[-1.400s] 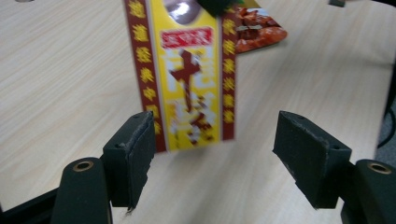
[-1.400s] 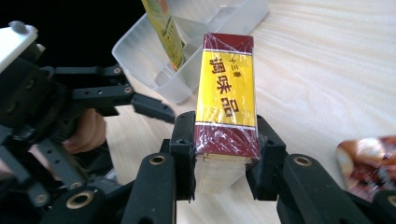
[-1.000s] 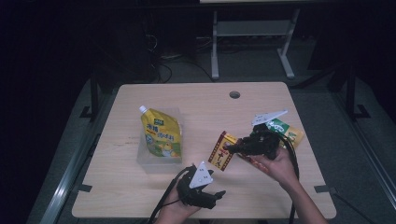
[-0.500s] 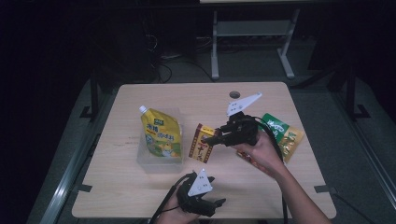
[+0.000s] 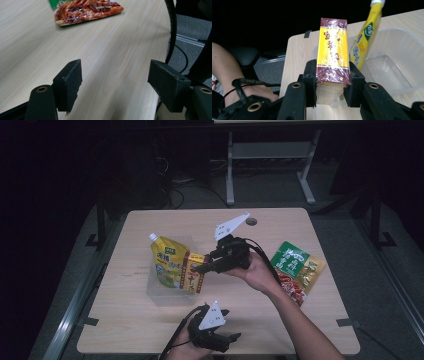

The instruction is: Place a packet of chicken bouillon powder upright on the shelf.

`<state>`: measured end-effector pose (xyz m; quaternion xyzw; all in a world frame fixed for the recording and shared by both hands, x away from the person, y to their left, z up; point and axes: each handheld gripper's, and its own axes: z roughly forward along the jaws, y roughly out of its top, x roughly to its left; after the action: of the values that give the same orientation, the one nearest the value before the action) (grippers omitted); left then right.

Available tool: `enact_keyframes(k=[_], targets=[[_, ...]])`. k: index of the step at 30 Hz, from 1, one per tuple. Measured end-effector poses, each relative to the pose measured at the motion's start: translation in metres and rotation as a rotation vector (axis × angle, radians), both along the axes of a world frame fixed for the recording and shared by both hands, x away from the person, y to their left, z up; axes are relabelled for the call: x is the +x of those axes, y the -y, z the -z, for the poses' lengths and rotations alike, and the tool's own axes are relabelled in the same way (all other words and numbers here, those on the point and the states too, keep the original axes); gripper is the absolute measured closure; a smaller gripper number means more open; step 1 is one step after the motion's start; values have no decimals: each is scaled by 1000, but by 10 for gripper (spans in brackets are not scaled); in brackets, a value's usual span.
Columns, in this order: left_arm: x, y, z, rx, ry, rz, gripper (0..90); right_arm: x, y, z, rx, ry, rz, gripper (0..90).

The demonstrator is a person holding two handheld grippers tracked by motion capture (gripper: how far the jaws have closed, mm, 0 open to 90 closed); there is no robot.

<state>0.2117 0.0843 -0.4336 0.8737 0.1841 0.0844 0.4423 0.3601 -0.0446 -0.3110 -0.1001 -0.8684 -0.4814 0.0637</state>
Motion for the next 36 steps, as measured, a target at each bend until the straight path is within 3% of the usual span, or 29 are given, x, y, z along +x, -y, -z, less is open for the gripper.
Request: enact_keyframes(k=[2,10,19,22,28,36], targets=[[0,0,0,-9,-10,7,266,1,-7,2,-10,17,-10,666],[0,-2,-2,-17,0,9,266,6,-30,7,-28,14,-42,666],[-1,-2,-2,-12,0,8,267,9,-43,13,-47,30,-55,666],[-2,-1,-1,-33,-9,-1,267,10,-49,16,-64,32,-52,665],[0,-1,-1,-17,8,11,266,8,-62,25,-116,53,-56,664],[-2,-2,-1,-23,-1,-1,265,6,-80,37,-164,62,-81,664]])
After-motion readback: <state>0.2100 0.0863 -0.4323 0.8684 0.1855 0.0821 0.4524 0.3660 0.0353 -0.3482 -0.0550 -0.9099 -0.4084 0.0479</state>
